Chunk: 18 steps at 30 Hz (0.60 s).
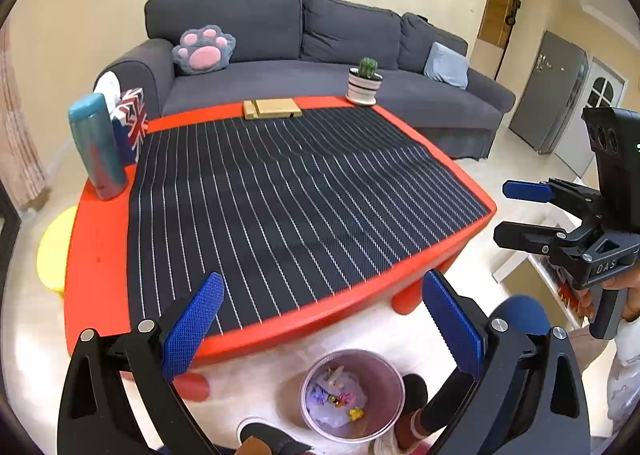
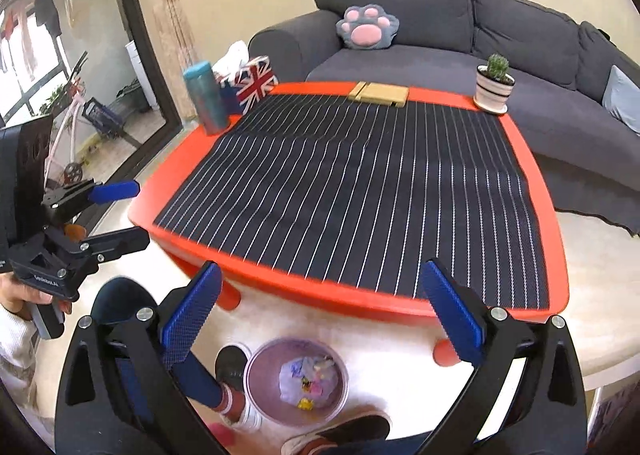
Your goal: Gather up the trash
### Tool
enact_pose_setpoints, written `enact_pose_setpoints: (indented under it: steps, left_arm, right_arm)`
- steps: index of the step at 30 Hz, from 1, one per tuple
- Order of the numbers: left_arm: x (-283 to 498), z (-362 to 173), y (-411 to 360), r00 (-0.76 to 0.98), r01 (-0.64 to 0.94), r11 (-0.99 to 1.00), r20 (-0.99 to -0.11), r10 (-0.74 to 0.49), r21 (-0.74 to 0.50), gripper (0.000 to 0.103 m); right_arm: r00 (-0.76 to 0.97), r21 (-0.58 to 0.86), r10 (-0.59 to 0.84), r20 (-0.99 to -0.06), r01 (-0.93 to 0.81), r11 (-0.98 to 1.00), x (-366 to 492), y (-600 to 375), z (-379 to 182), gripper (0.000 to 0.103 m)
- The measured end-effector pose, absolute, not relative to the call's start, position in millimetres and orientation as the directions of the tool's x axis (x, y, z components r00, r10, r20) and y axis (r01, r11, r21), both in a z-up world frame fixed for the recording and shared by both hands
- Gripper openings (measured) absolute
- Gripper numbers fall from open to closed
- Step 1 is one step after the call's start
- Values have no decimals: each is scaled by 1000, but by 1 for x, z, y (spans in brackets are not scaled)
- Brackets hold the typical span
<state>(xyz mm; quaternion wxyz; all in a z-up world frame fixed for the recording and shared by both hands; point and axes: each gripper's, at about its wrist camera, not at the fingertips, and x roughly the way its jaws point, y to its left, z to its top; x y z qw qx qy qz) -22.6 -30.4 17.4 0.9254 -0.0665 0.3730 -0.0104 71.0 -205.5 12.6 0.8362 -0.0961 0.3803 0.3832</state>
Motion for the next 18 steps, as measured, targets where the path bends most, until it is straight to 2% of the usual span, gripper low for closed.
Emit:
enact_pose_setpoints:
  steps: [9,18]
  left_arm:
    - [2,27,-22,731,-55,993,-682,-31,-105,97]
    - [18,26,-13,711,-76,987,-701,-48,-144,97]
  right_arm:
    - [418,146,585,-696,-714,684,94,-199,24,98]
    - [422,140,592,-687,-723,677,103,-191,31,98]
